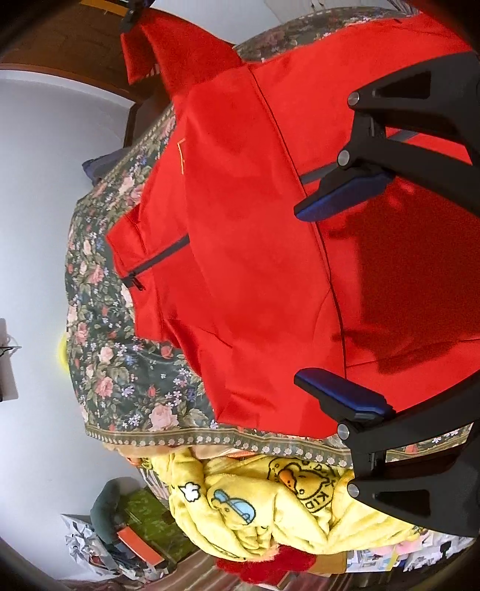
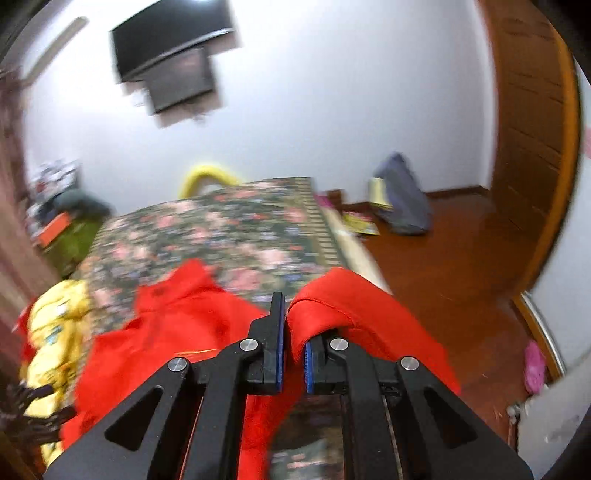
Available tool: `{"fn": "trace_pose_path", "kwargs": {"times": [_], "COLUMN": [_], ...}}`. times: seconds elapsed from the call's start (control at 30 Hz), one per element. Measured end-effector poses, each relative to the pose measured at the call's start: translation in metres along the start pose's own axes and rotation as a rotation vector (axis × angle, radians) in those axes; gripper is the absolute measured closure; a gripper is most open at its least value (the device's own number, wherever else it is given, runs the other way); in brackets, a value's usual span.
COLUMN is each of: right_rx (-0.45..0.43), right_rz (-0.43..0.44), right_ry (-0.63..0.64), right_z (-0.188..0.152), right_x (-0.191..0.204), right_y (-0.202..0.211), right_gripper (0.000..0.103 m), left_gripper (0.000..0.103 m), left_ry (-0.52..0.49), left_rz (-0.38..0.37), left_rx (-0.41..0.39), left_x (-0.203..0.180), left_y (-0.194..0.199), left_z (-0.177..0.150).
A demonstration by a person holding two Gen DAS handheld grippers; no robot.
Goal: Fold large clothes
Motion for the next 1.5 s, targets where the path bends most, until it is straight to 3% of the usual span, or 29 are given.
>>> {"fn": "trace_pose_path", "kwargs": {"times": [0.13,0.3,0.47,0.57,0.63,0.67,0.77,0.97,1.07,1.23,1.5], "right_rx": [0.058,0.218,0.368,0.430,0.471,0.488,0.451,0.331,0.364,0.423,0.335], "right_rz": [0.142,0.242,0.291,0.308,0.328,0.335,0.327,0.200,0.131,0.093,0.059], "right_ry": [0.084,0.130,0.100,0.076,0.063,0.058,0.062,-0.044,-0.167,-0.364,-0.406], "right_z": [-0.011,-0.054,-0.099,-0.112,-0.113,-0.113,-0.106,-0.099,-0.111,-0.138,-0.134], "right_x": [0.055,0.095,0.106,0.105,0.105,0.103,0.094,0.032,-0.010,-0.061,-0.076], "right_y": [-0.015,-0.060,-0.089,-0.085,-0.079,-0.074,-0.057,-0.031,-0.043,-0.074,-0.110], "right_gripper": [0.096,0.096,0.094,0.093,0.086,0.073,0.051,0.034,0.033,0.033,0.037], "left_gripper": [0.022,0.022,0.022,0.022,0.022,0.022,0.022,0.022,0.022,0.022,0.022], "left_ry": [0.001,0.016,0.012,0.003,-0.006,-0.009,-0.016,-0.005,0.005,0.023,0.053], "left_rz": [-0.009,-0.027,-0.036,-0.036,-0.037,-0.038,-0.044,-0.063,-0.071,-0.078,-0.064], "left_rx": [-0.004,0.006,0.041,0.052,0.053,0.052,0.050,0.065,0.074,0.083,0.111], "left_x": [0.003,0.011,0.017,0.015,0.011,0.010,0.004,-0.006,-0.008,-0.007,0.001], "left_y": [0.006,0.010,0.006,0.003,0.001,0.001,-0.001,-0.011,-0.015,-0.020,-0.036], "left_z": [-0.003,-0.009,-0.020,-0.023,-0.024,-0.025,-0.026,-0.028,-0.028,-0.029,-0.029]}}
Point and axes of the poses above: each gripper's, at about its wrist camera, not at the fingertips, and y roughly against the way its jaws point, x to its left, z to its top, the point moved 3 cm from there along -y, roughly the way its jaws point, and after that the axes turned 13 degrees about y, right-handed, at the moved point
